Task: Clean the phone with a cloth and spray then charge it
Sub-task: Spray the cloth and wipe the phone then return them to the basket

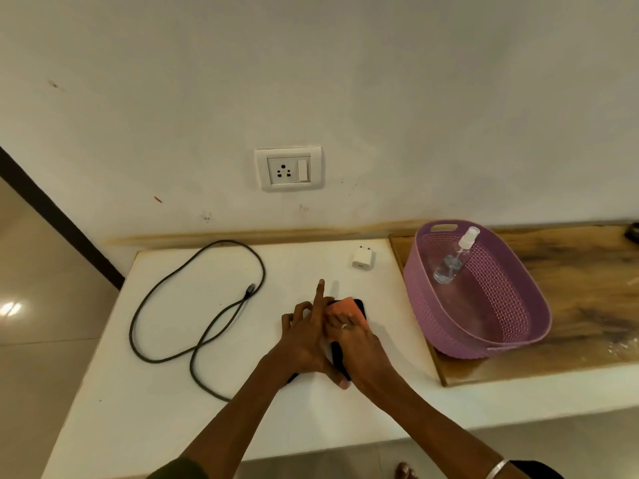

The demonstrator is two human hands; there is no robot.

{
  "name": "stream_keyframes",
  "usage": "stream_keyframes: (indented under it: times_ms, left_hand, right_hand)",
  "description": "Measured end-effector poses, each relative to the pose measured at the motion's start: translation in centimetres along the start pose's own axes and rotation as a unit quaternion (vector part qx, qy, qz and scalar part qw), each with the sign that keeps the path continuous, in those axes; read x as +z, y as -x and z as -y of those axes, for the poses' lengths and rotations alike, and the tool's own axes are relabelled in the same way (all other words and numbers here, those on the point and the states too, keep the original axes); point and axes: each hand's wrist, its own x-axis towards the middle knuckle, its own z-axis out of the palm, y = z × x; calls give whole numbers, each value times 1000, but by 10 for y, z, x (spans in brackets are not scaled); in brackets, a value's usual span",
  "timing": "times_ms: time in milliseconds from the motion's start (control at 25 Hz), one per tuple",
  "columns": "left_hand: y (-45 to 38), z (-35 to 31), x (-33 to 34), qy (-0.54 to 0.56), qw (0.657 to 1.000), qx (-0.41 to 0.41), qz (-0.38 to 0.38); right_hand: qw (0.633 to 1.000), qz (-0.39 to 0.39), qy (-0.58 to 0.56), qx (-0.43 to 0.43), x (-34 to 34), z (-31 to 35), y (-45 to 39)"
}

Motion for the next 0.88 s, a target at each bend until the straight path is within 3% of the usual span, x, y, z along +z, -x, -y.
stream_keyframes:
  times_ms: [80, 240, 440, 560, 720, 880]
  left_hand:
    - [1, -2, -1, 2, 1000, -15, 5]
    - [0, -4, -3, -33, 999, -7, 13]
    - [-3, -4, -4, -72, 997, -8, 17]
    - [-3, -3, -4, -70, 997, -9, 15]
    - [-1, -3, -3, -68, 998, -3, 12]
    - [0, -2, -4, -74, 997, 5, 13]
  right_hand:
    - [995, 49, -88, 9, -2, 5, -2]
    - [994, 60, -91, 16, -17, 0, -7]
    - [998, -40, 27, 47, -36, 0, -5]
    - [989, -74, 124, 8, -31, -1, -7]
    - [985, -11, 159, -72, -13, -9, 9]
    - [963, 27, 221, -155, -40, 5, 16]
